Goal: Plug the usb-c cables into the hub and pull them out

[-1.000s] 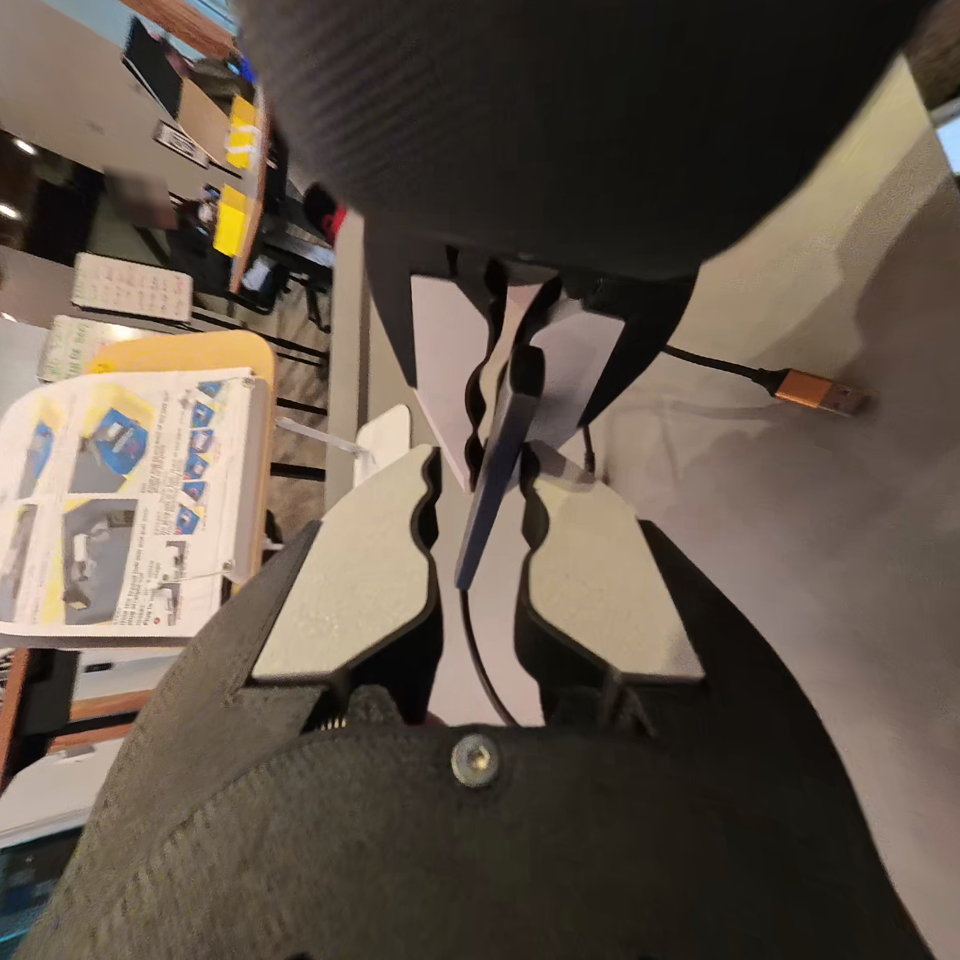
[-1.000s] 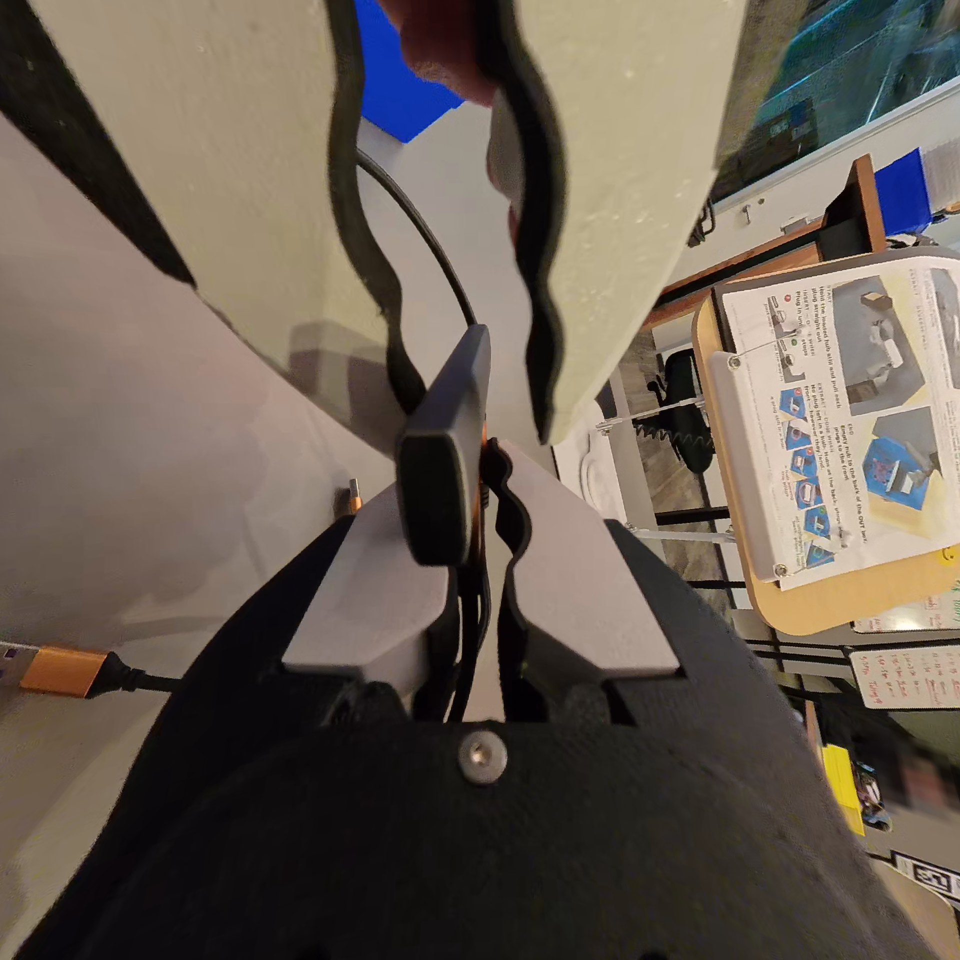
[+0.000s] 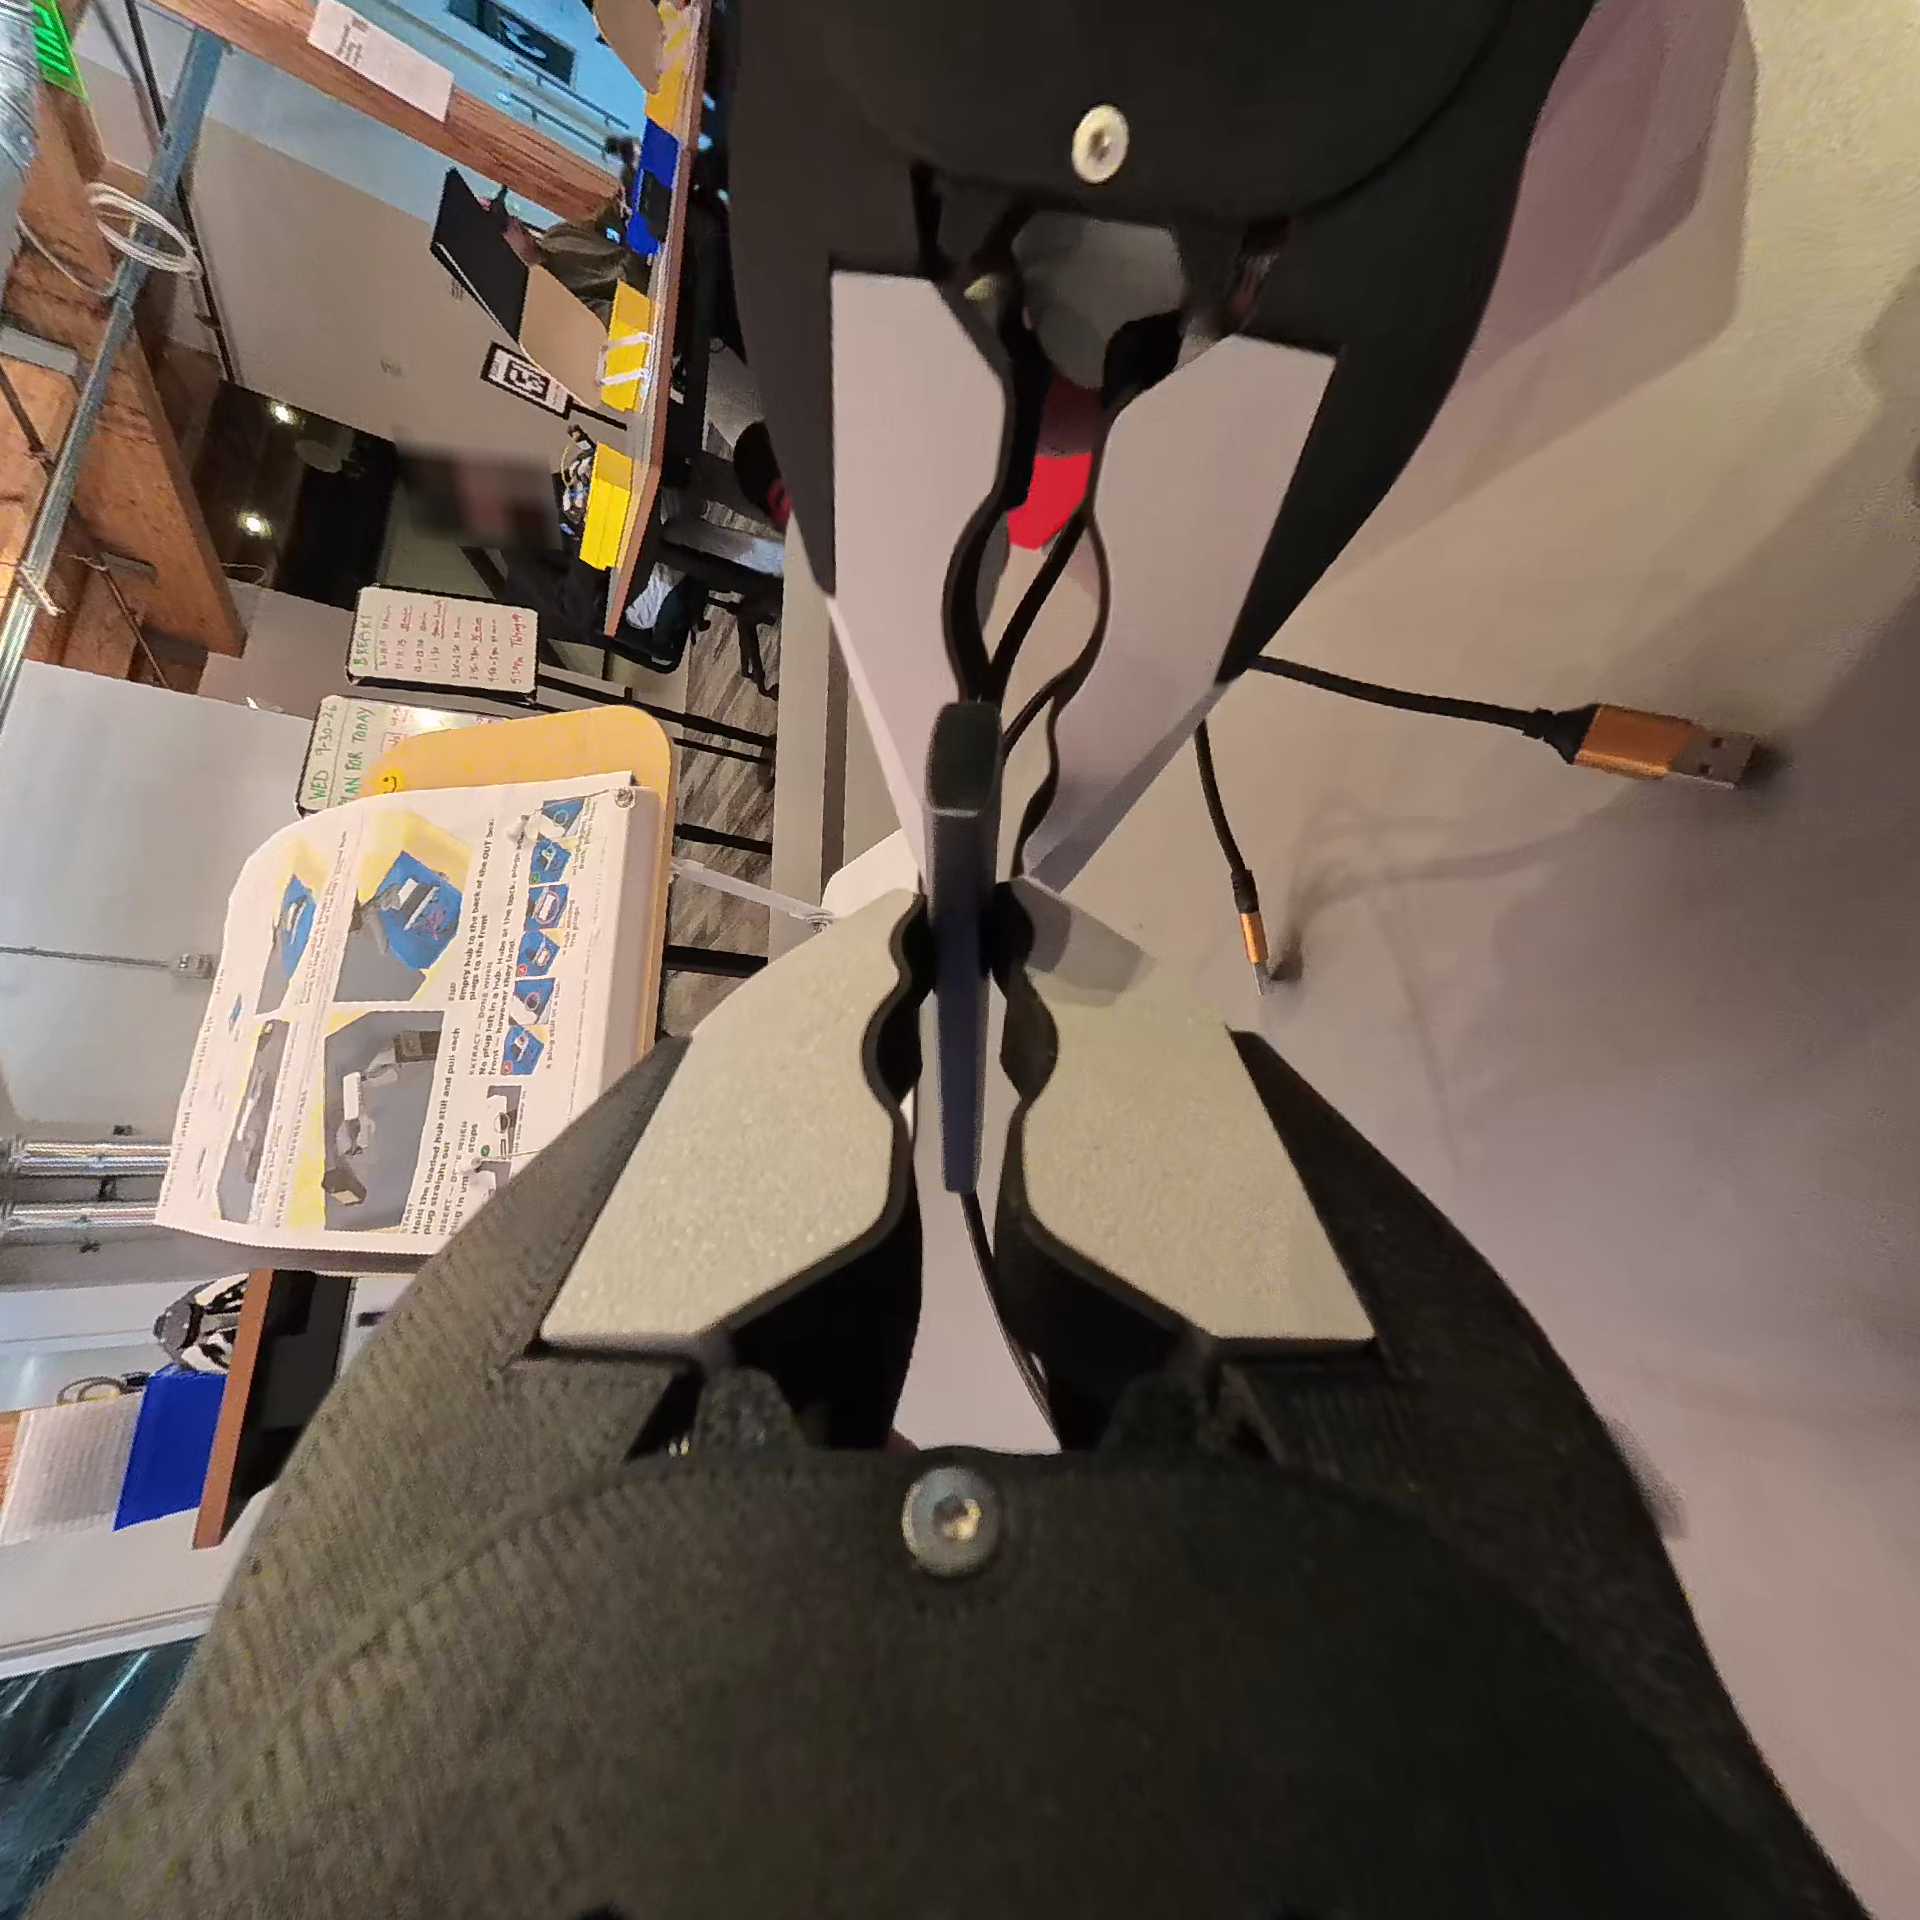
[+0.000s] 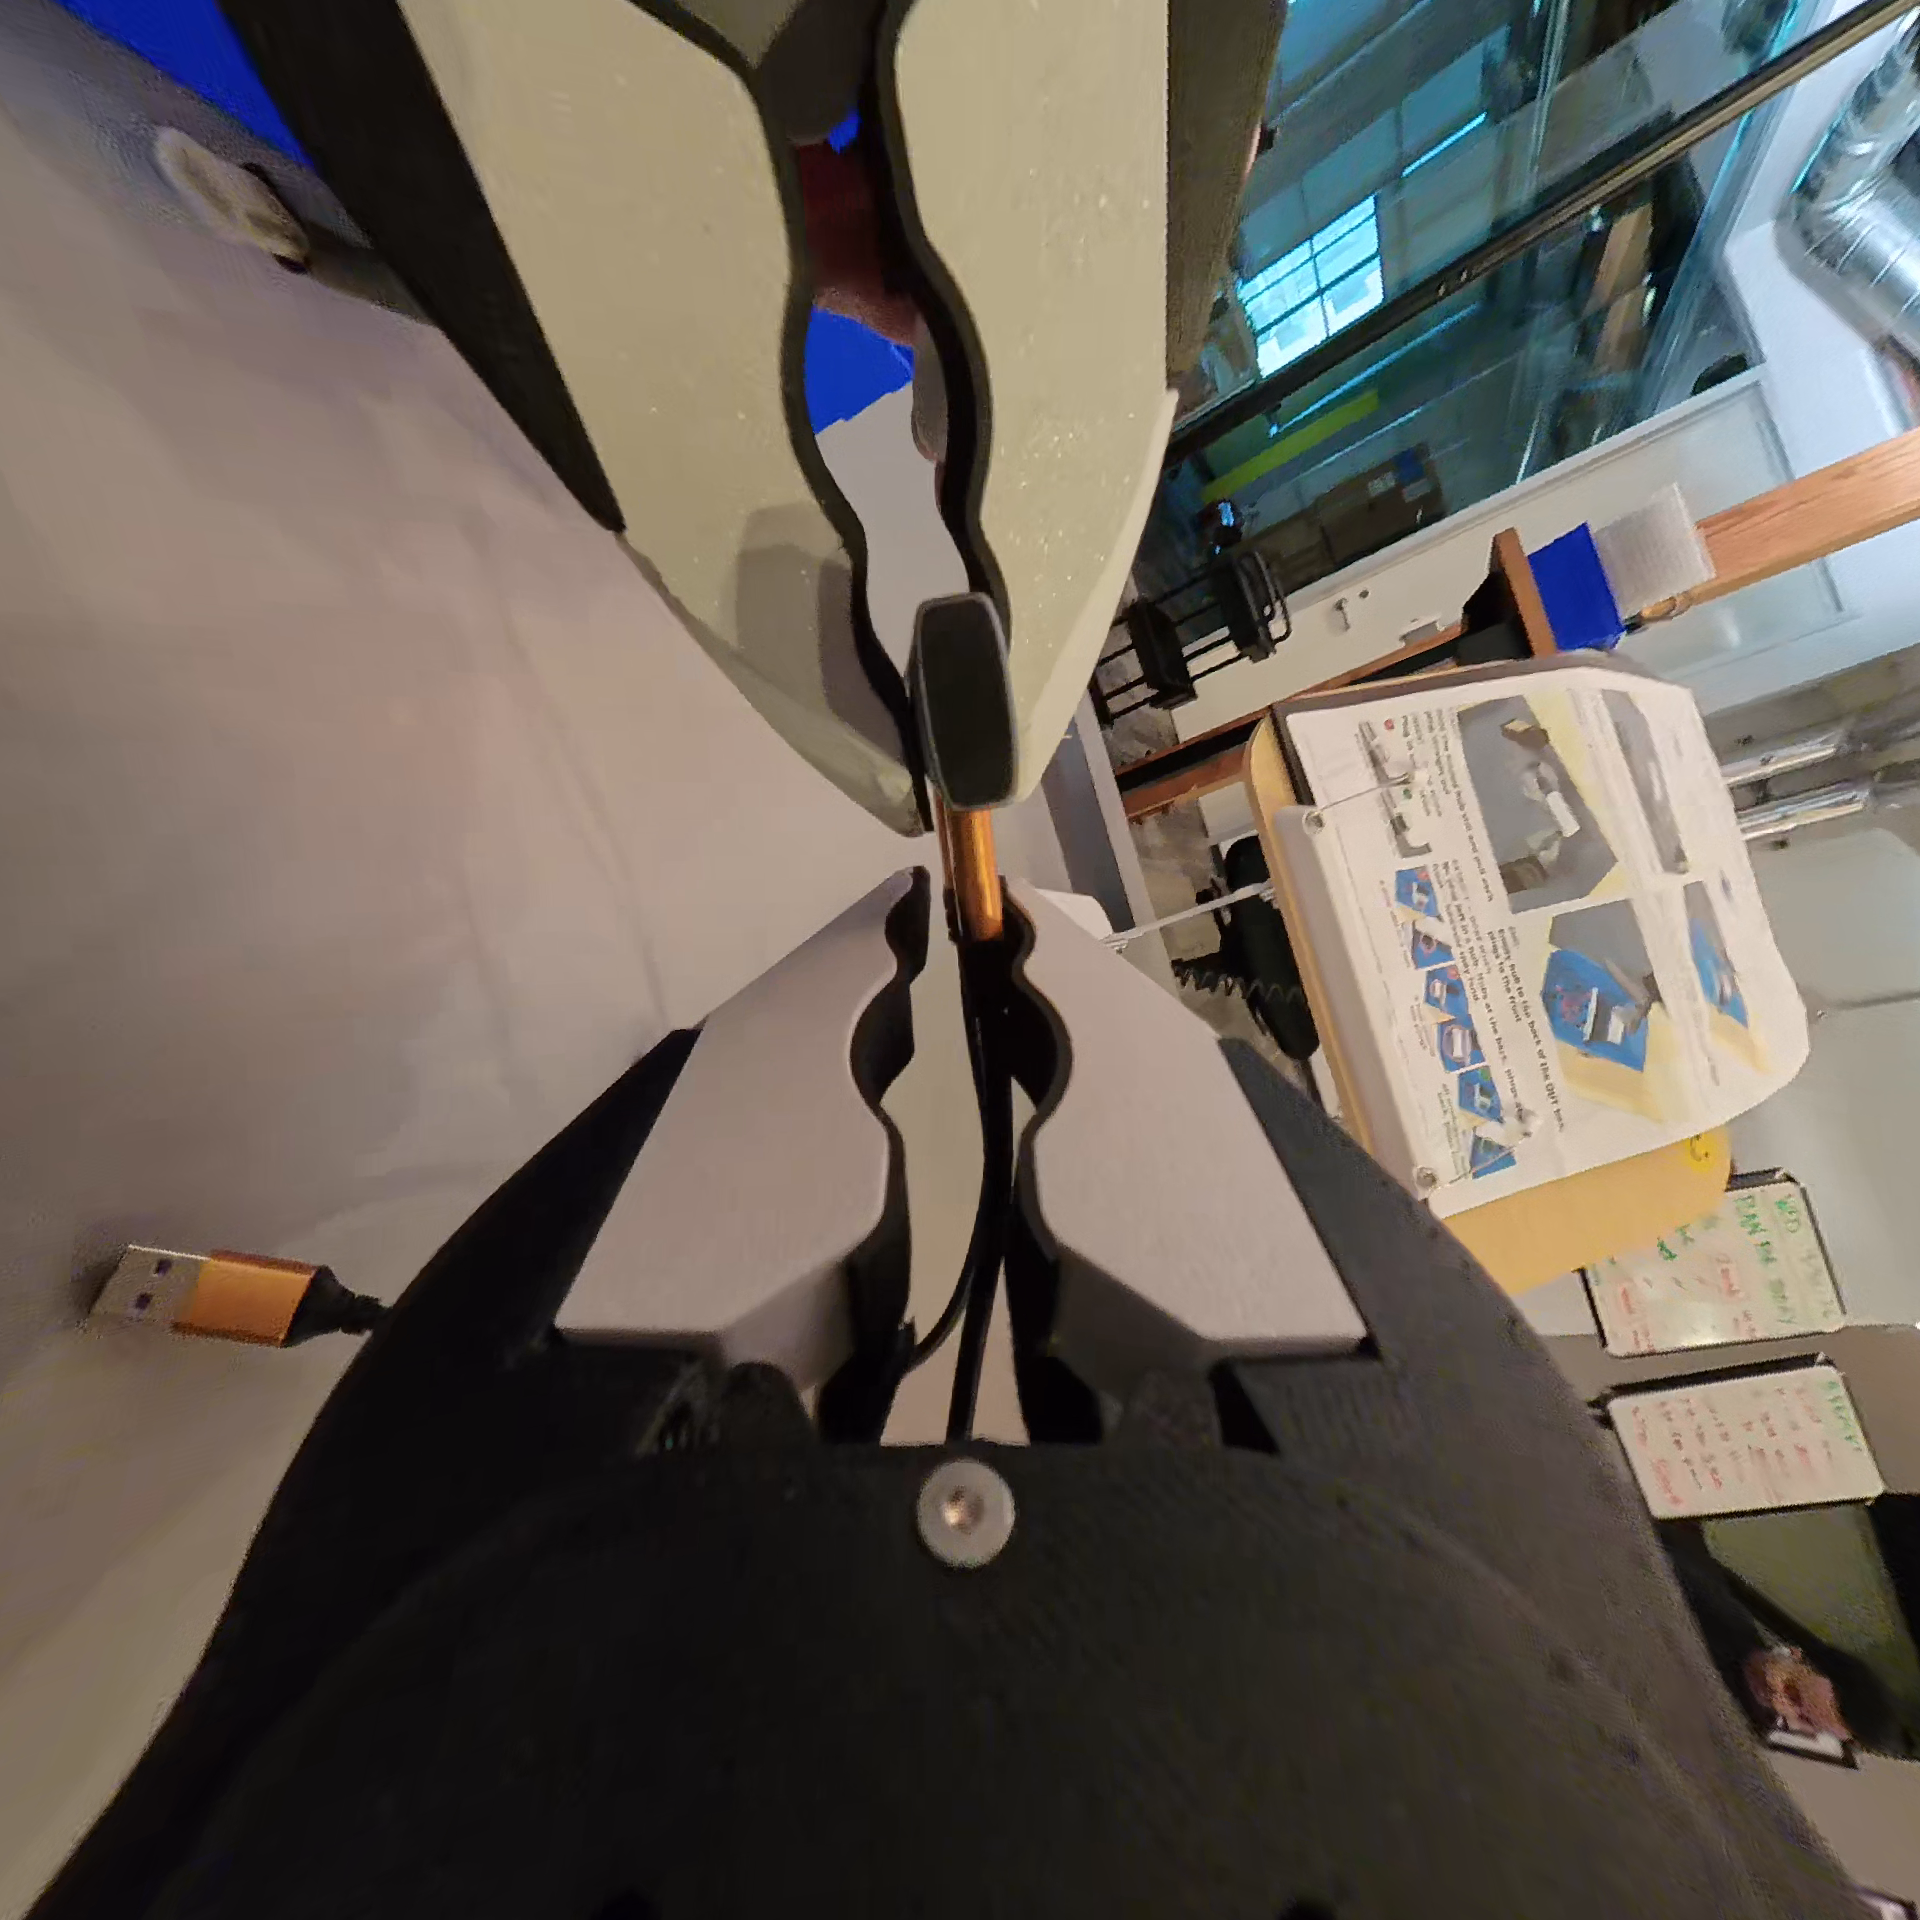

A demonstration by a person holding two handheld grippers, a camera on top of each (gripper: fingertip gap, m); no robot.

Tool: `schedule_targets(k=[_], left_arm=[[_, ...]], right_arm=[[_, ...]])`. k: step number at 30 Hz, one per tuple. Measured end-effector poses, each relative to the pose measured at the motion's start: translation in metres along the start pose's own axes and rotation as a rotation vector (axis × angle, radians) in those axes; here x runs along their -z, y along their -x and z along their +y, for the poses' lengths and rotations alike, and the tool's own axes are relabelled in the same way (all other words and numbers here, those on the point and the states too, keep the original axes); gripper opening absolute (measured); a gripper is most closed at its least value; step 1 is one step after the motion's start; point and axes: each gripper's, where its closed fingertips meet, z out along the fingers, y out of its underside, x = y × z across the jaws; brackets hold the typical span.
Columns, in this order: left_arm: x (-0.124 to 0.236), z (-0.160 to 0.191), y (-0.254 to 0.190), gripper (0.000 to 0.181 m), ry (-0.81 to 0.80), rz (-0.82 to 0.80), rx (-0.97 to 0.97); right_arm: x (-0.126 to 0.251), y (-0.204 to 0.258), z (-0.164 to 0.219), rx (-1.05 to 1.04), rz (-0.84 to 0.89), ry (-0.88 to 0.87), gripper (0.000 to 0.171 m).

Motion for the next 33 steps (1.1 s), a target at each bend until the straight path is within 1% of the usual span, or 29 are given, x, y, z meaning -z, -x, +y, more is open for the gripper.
schedule_targets(k=[5,10,17,21,33], left_arm=[[0.000,-0.001,0.001,0.010,-0.006,0.004,0.003],[0.000,-0.004,0.002,0.010,-0.022,0.013,0.010],[-0.002,-0.005,-0.001,0.010,-0.037,0.046,0.024],[-0.002,-0.007,-0.002,0.010,-0.042,0.057,0.019],[-0.006,-0.003,-0.002,0.012,-0.012,0.057,0.047]], right_arm=[[0.008,-0.005,-0.009,0.038,0.036,-0.050,0.010],[0.012,-0.006,-0.012,0.065,0.047,-0.089,0.008],[0.015,-0.003,-0.012,0.072,0.016,-0.097,0.009],[0.017,-0.004,-0.012,0.076,0.017,-0.099,0.003],[0.013,0.000,-0.006,0.033,-0.034,-0.046,0.002]])
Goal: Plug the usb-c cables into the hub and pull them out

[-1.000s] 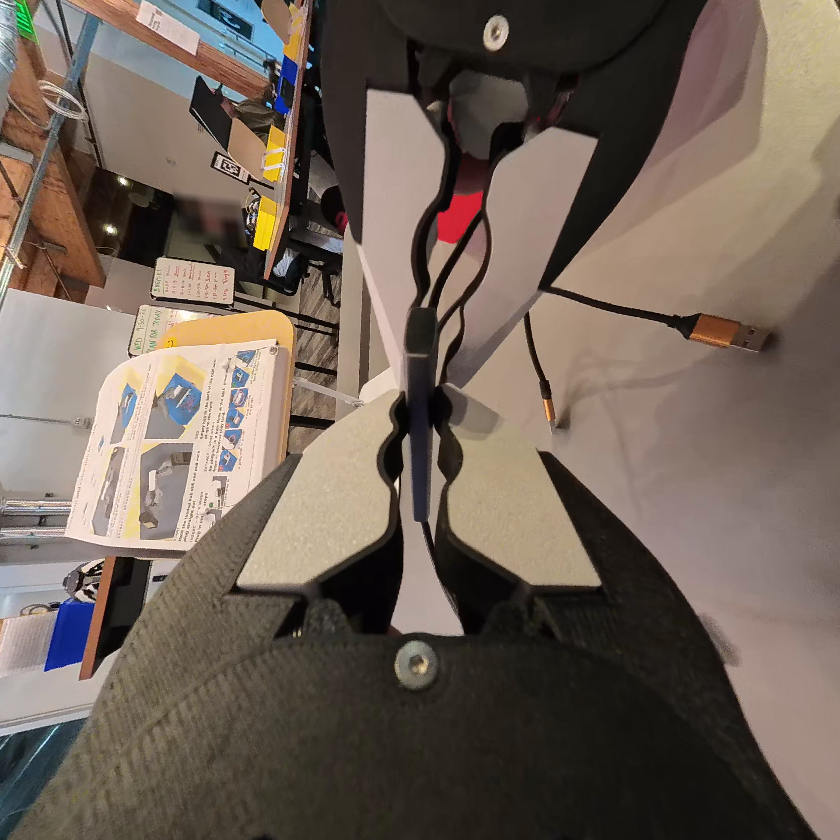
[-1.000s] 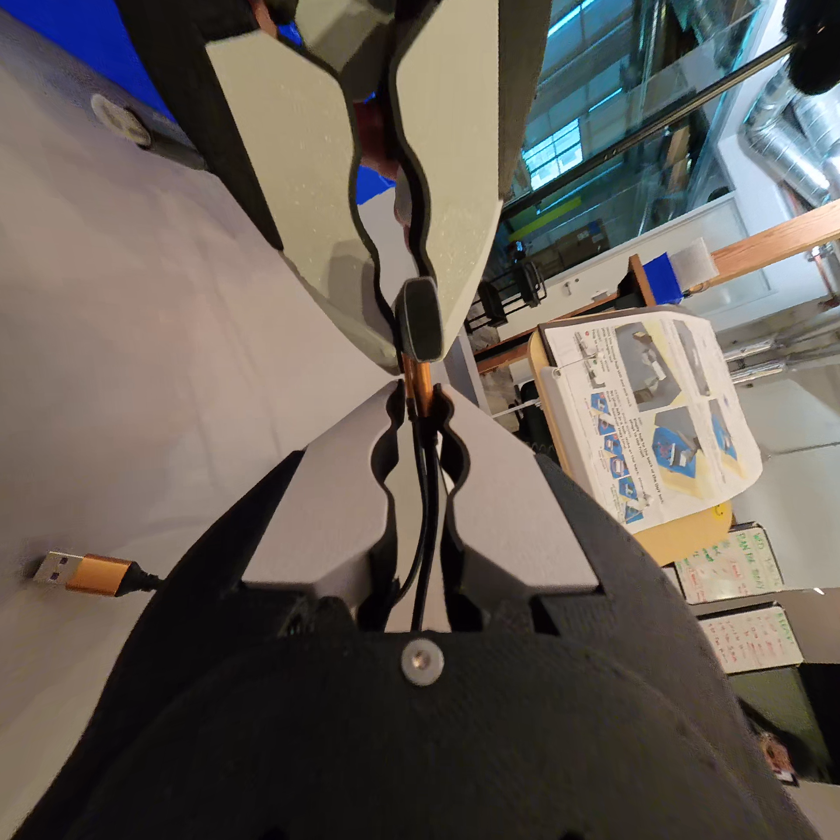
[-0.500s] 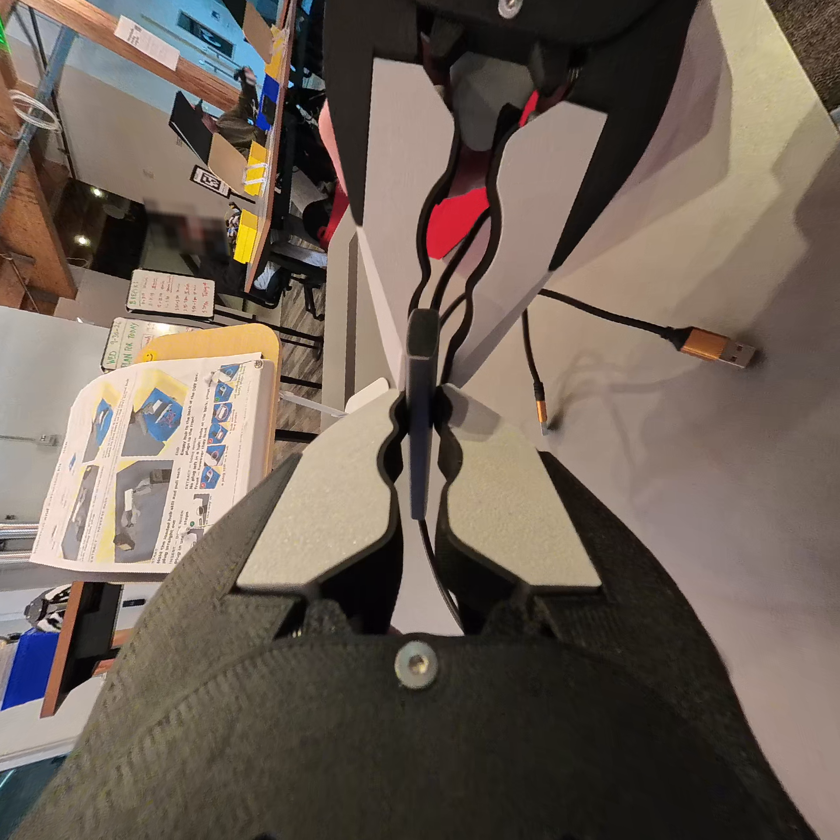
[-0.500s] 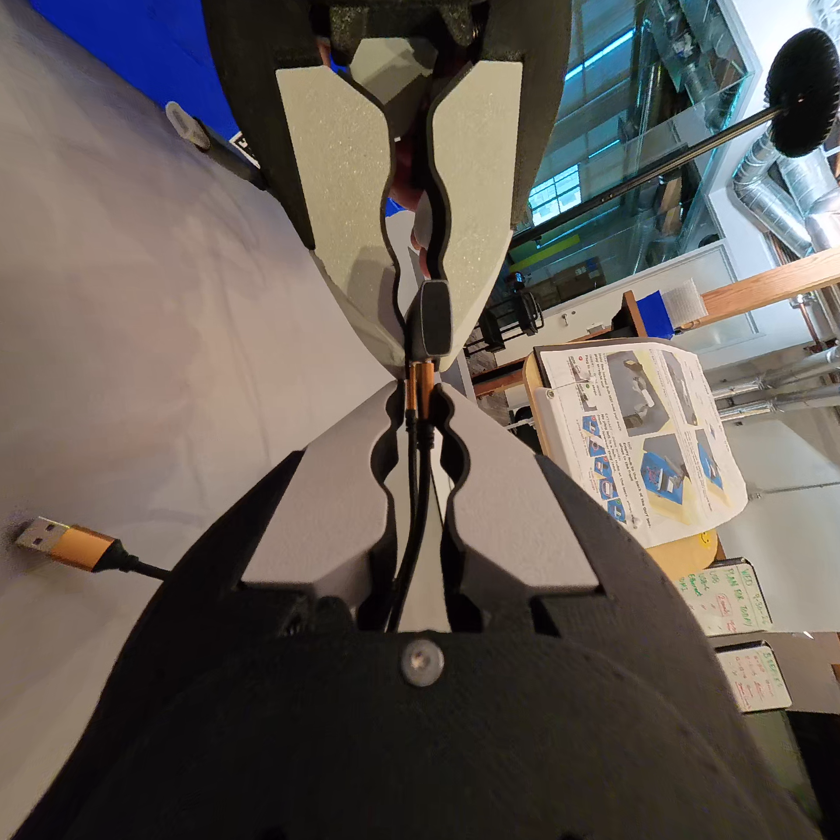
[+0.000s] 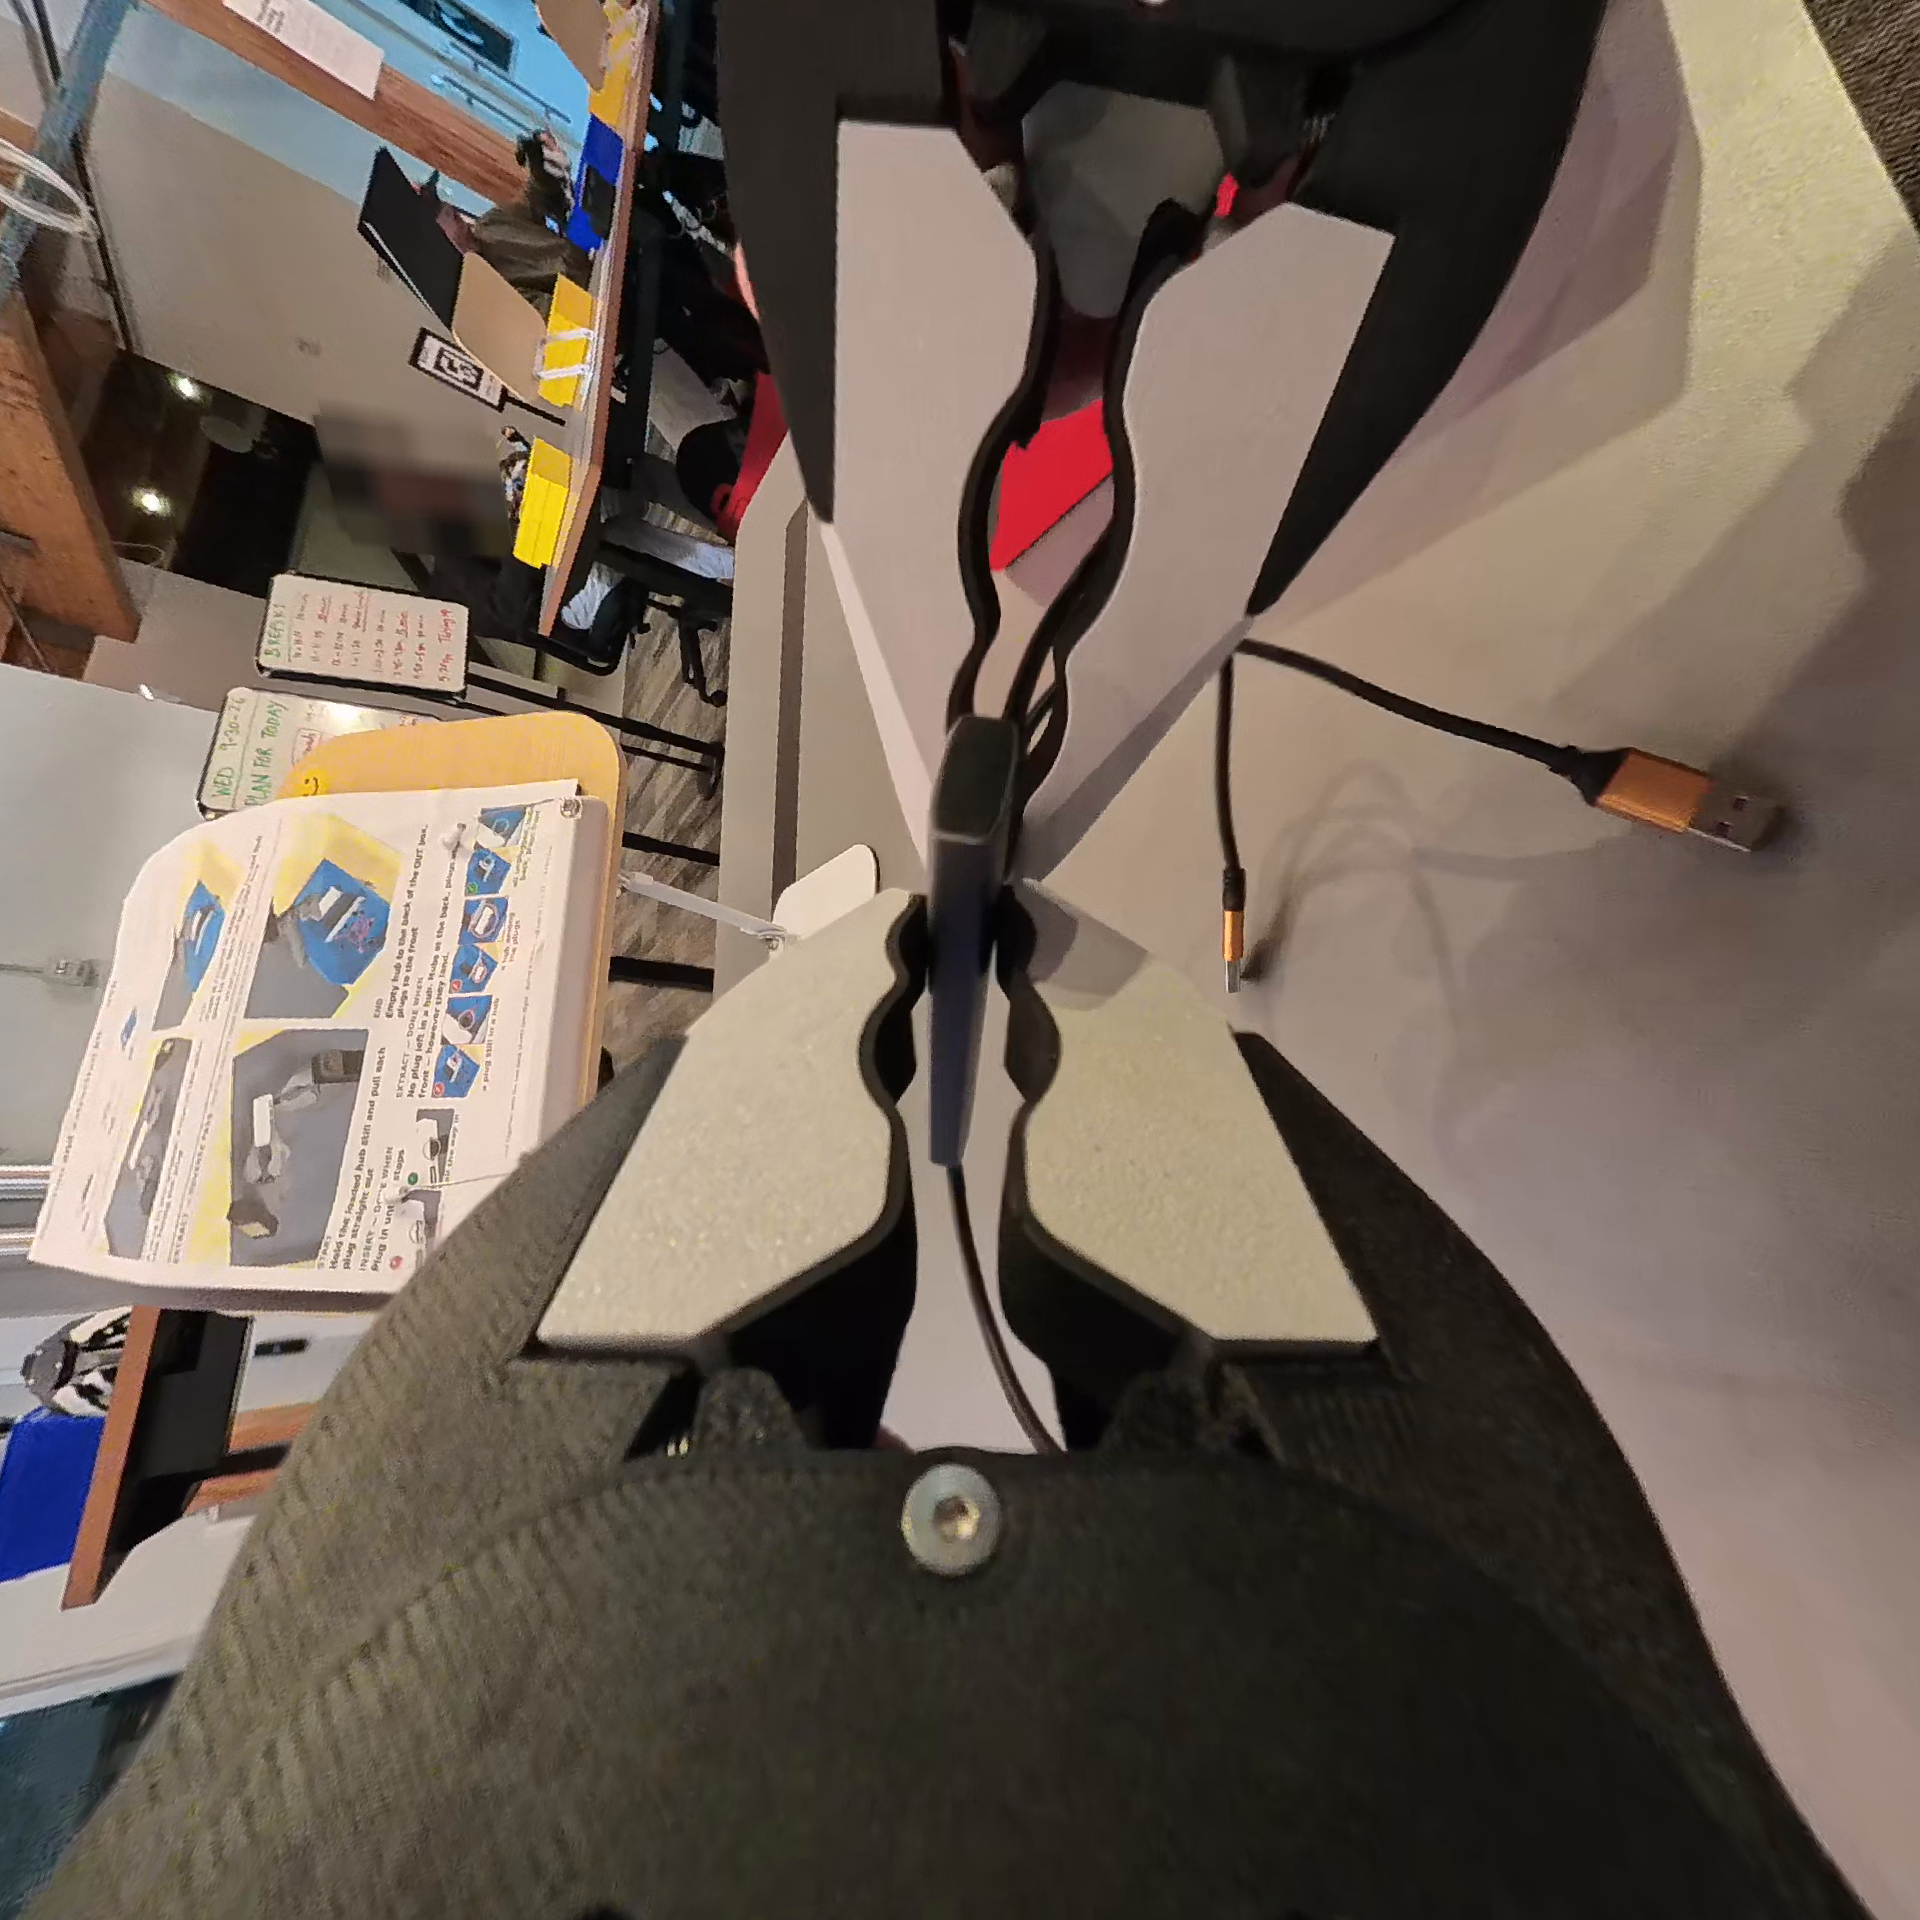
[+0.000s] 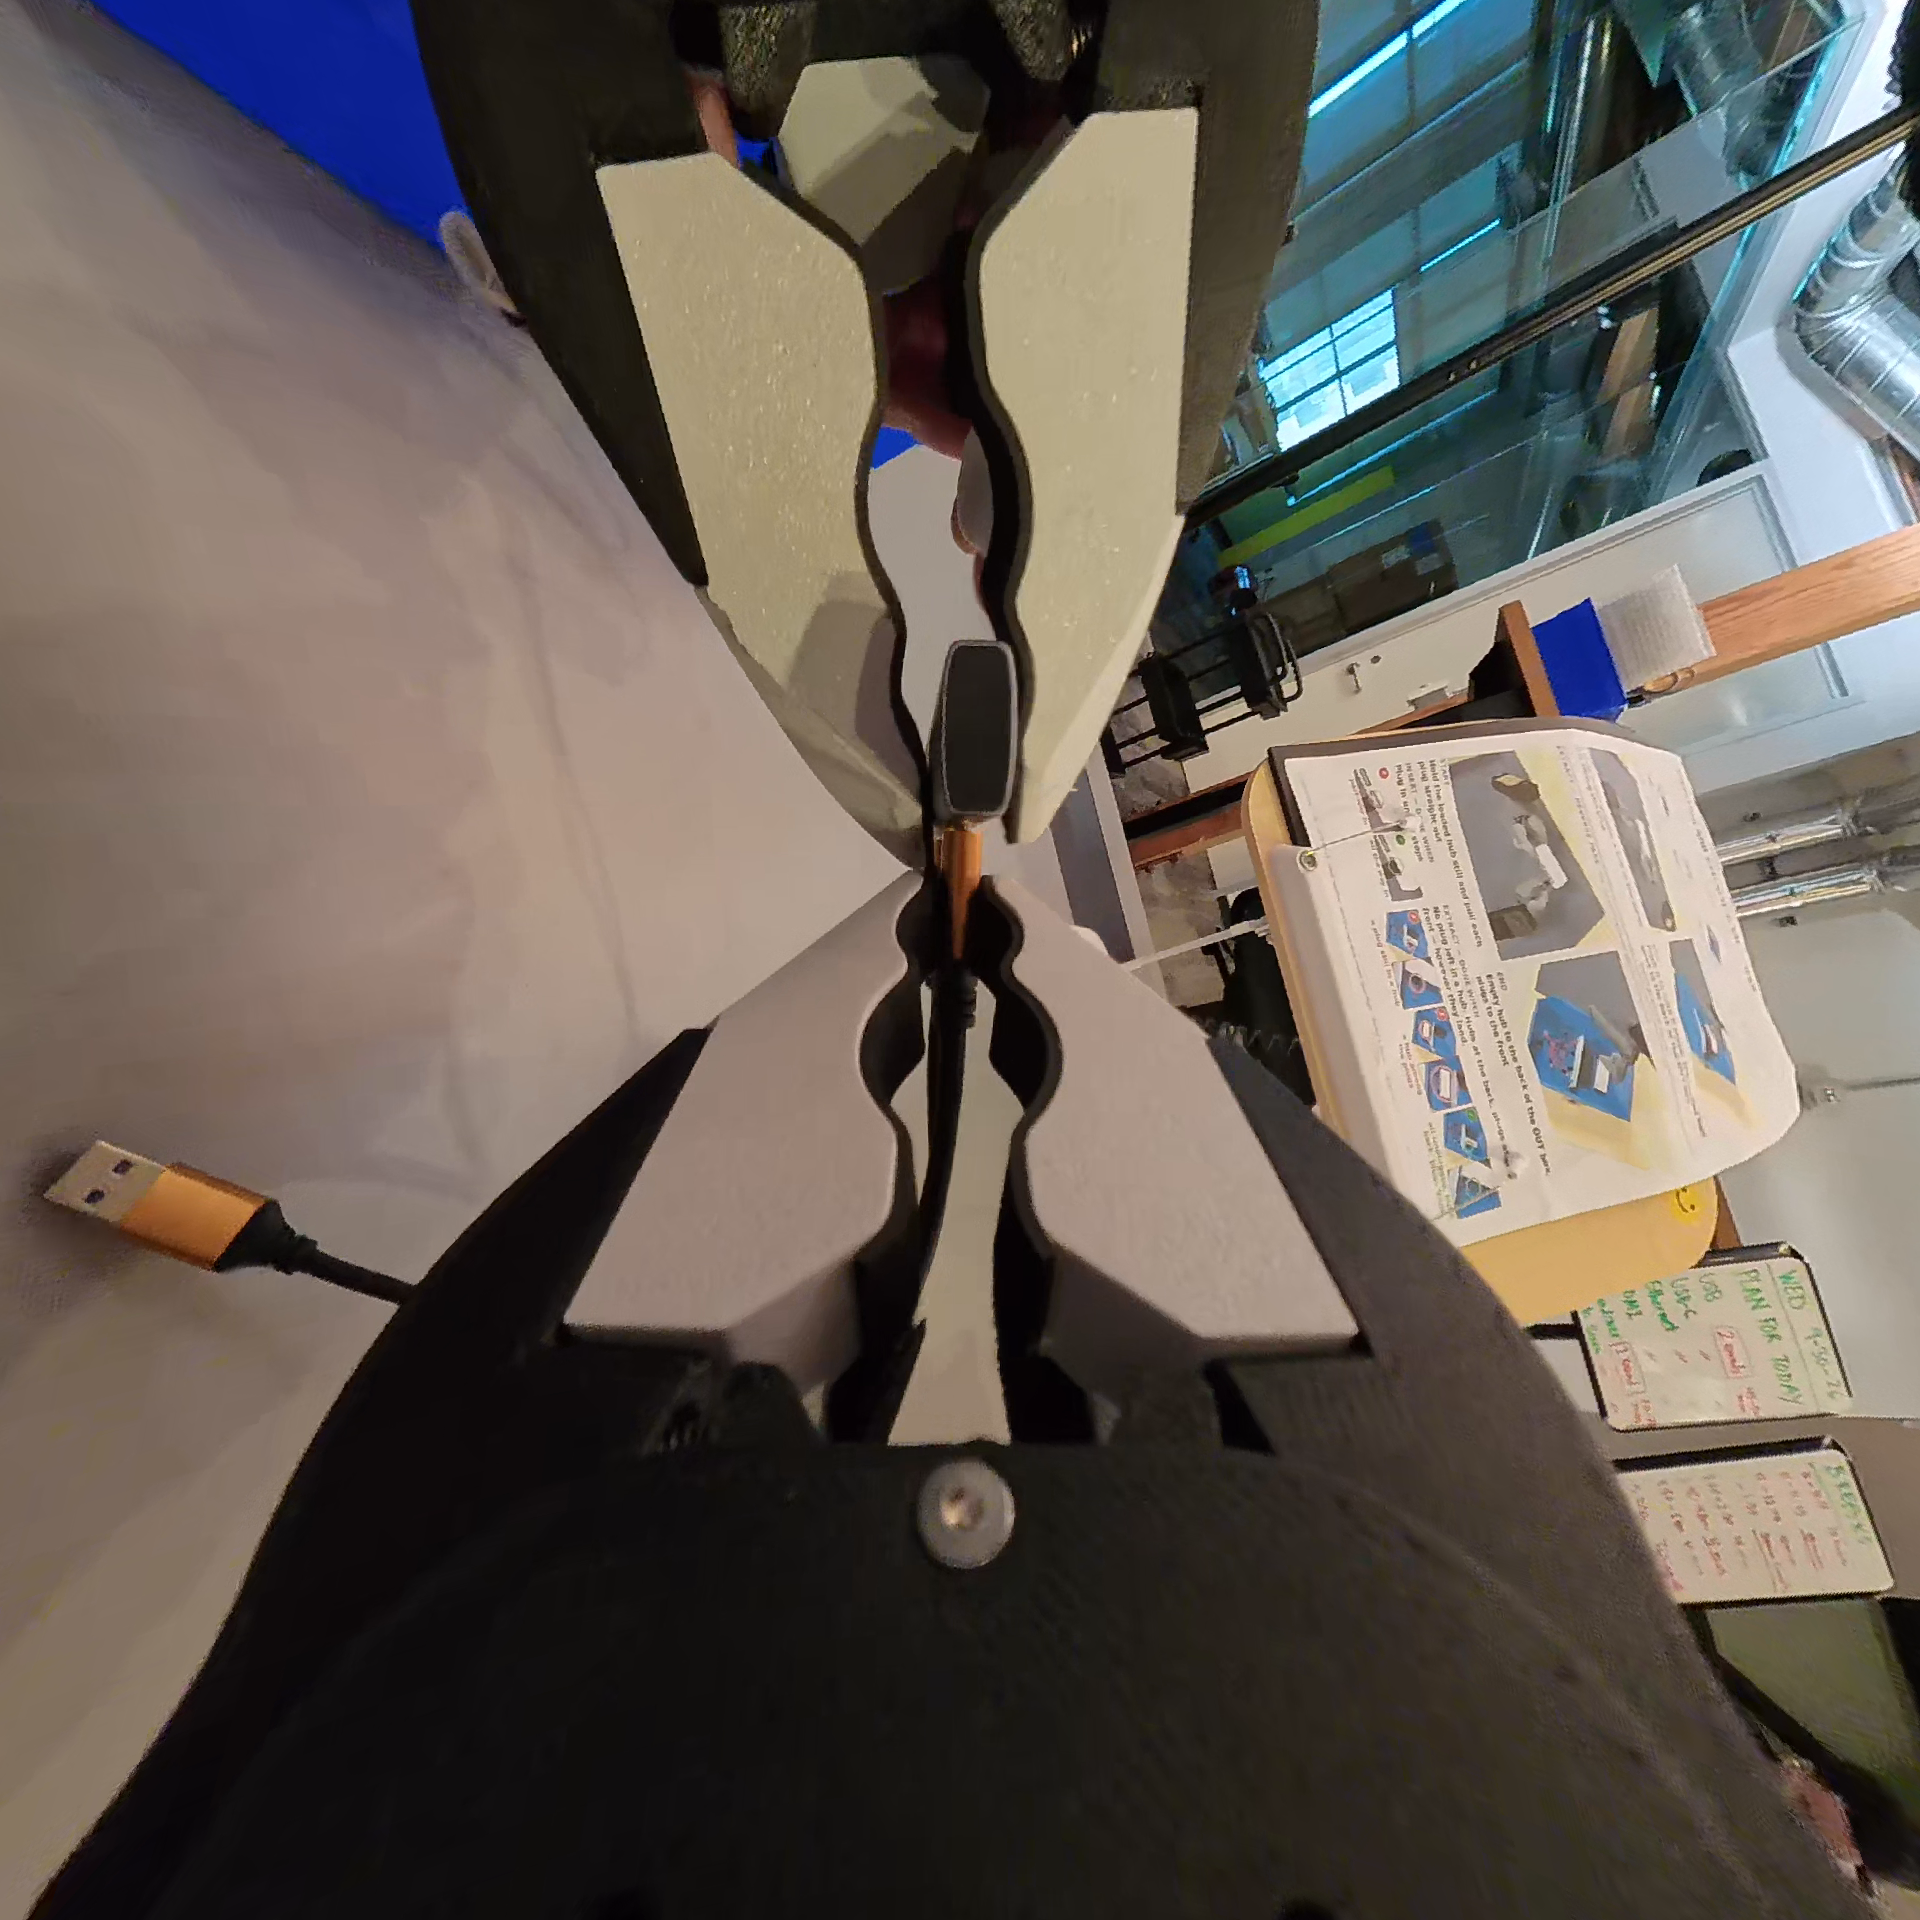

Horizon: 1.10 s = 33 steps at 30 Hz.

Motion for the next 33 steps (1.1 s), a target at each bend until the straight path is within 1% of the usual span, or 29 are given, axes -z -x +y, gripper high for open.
schedule_targets(k=[4,8,12,14,18,20,22,27,30,33], left_arm=[[-0.001,-0.001,0.001,0.022,0.022,-0.032,0.000],[-0.003,-0.002,-0.005,0.021,0.054,-0.046,-0.052],[-0.003,0.000,-0.005,0.023,0.069,-0.055,-0.040],[-0.004,0.002,-0.003,0.021,0.092,-0.075,-0.065],[-0.007,0.008,-0.003,0.012,0.133,-0.085,-0.073],[-0.009,0.010,-0.005,0.011,0.136,-0.075,-0.053],[-0.010,0.012,-0.005,0.011,0.144,-0.093,-0.074],[-0.009,0.010,-0.003,0.011,0.122,-0.089,-0.071],[-0.006,0.009,0.001,0.010,0.104,-0.094,-0.071],[-0.002,0.006,0.003,0.010,0.064,-0.073,-0.055]], right_arm=[[-0.002,0.002,0.003,-0.022,-0.015,0.029,0.003],[-0.004,0.004,0.005,-0.015,-0.029,0.049,0.003],[-0.004,0.003,0.005,-0.018,-0.026,0.049,0.003],[-0.005,0.003,0.006,-0.016,-0.025,0.060,0.003],[-0.005,0.007,0.010,-0.008,-0.052,0.084,0.003],[-0.006,0.008,0.012,-0.006,-0.064,0.097,0.003],[-0.007,0.008,0.013,0.001,-0.064,0.093,0.003],[-0.005,0.004,0.009,-0.004,-0.053,0.058,0.004],[0.000,0.001,0.004,-0.071,-0.066,-0.010,0.005],[0.005,-0.001,-0.003,-0.064,-0.075,-0.088,0.006]])
